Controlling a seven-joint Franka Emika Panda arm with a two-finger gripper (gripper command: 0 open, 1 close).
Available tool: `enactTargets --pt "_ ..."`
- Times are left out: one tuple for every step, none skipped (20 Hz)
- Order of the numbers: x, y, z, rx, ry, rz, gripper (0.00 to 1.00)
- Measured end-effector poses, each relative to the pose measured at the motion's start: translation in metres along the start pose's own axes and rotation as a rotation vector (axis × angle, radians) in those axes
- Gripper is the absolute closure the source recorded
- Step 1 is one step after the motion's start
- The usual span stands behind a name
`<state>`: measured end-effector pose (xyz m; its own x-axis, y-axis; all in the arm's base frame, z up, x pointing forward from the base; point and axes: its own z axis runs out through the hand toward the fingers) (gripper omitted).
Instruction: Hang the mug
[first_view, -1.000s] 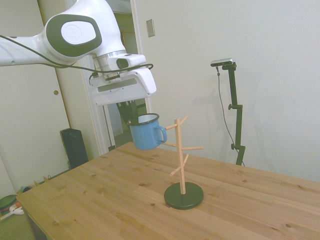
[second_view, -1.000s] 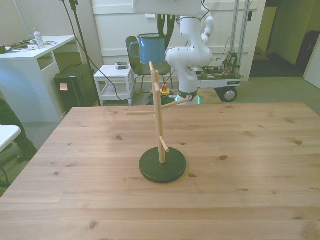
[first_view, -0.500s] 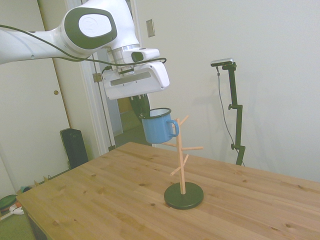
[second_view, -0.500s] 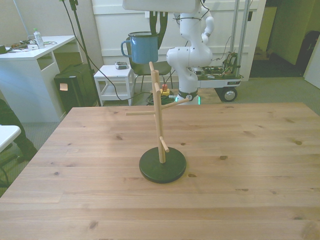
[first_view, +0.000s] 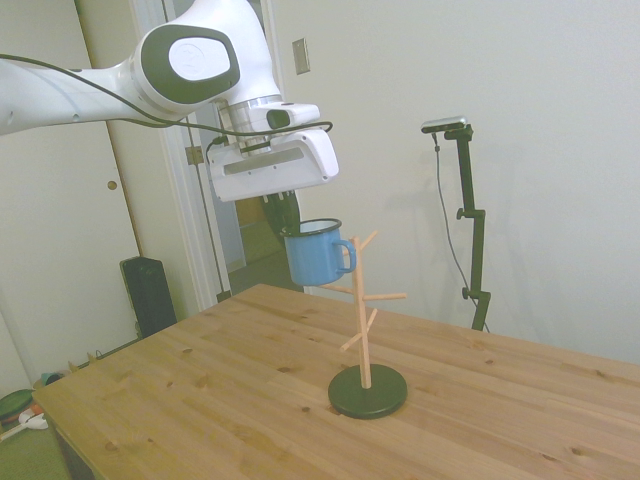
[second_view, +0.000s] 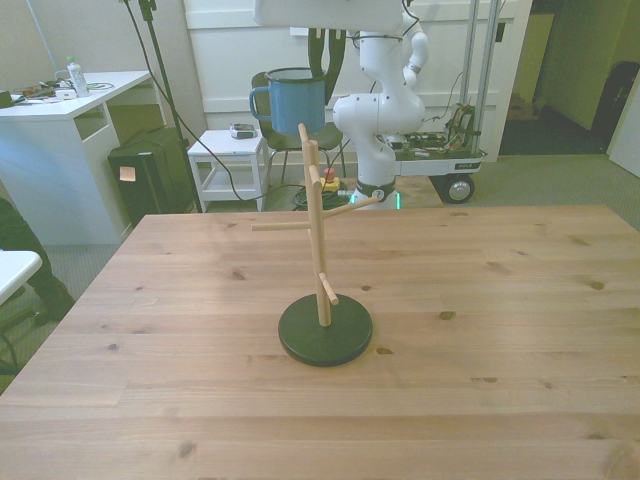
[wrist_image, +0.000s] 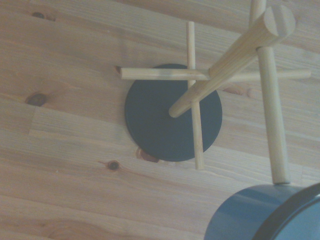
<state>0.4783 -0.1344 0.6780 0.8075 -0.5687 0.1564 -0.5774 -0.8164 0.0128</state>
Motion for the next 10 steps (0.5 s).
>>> enactTargets --pt "-0.001 -0.002 0.0 0.0 0.0 -0.002 1.0" --pt "-0.001 -0.003 0.0 0.0 0.0 -0.004 1.0" --pt "-0.002 -0.004 0.0 0.0 0.001 -0.006 1.0" --pt "-0.002 -0.005 0.0 0.0 0.001 -0.008 1.0" --pt "-0.002 -0.007 0.0 0.0 0.001 -0.01 1.0" --pt "-0.003 -0.008 0.0 0.0 0.0 -0.012 1.0" --pt "-0.004 -0.009 0.0 0.0 0.0 -0.015 1.0" --pt "-0.006 -0.011 -0.001 0.0 0.0 -0.018 1.0" --pt "-0.007 -0.012 -0.001 0.0 0.0 -0.02 1.0" --pt "-0.009 -0.014 -0.002 0.0 0.001 -0.021 1.0"
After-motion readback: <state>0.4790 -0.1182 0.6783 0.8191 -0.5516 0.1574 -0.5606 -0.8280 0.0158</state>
